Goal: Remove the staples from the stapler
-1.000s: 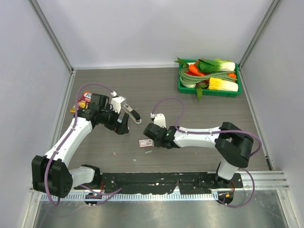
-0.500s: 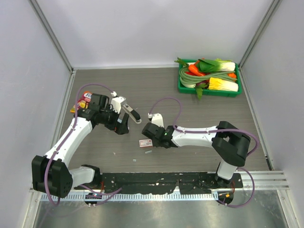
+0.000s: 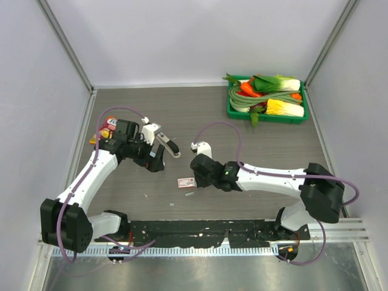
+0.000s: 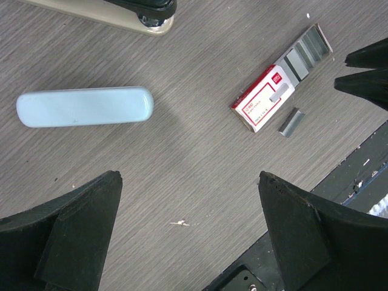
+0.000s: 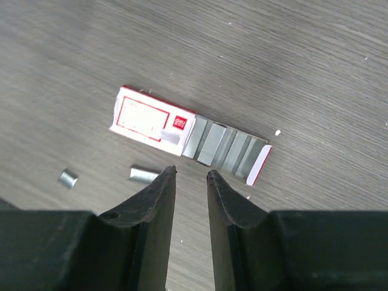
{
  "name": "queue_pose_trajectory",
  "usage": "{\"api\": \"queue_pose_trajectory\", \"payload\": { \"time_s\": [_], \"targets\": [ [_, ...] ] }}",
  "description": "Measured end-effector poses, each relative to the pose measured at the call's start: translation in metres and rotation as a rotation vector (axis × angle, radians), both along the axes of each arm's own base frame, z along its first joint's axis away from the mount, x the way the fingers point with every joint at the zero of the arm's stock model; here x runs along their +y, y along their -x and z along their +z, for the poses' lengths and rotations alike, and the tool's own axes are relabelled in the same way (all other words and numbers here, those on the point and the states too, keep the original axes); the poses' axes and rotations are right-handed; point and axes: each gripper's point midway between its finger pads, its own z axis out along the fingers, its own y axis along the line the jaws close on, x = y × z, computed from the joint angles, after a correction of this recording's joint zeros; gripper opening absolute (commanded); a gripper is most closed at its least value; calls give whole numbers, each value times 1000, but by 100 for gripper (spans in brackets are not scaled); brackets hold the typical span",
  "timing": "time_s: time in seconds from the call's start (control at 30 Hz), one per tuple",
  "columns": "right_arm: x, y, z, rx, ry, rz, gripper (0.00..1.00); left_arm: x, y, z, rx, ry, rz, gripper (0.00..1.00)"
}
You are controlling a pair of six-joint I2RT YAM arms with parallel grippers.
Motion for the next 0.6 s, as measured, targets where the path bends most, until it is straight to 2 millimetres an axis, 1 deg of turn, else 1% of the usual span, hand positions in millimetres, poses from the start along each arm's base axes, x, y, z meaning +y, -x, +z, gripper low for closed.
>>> {"api": "queue_pose_trajectory", "payload": {
  "time_s": [0.1,0.2,0.27,0.33,0.4,0.47,0.53,0.6],
  "targets": [
    [-2,3,14,-29,-36,40,33,0,4,1,8,3,-8,95],
    [-14,5,22,-64,-57,36,33,-7,13,3,4,3,-56,92],
    [-28,5,33,-107,-78,5,33,-22,23,5,-14,-9,-134,91],
    [-39,1,51,-159,-116,-40,33,-44,40,4,-30,-33,-253,89],
    [-48,-5,70,-206,-158,-88,33,-66,61,-1,-33,-59,-379,88],
    [-57,-10,84,-243,-187,-138,33,-81,80,-10,-16,-85,-483,87],
    [-67,-14,91,-267,-192,-182,33,-90,93,-22,8,-124,-557,86],
    [-75,-17,92,-273,-183,-218,33,-94,100,-33,34,-157,-596,86]
  ]
}}
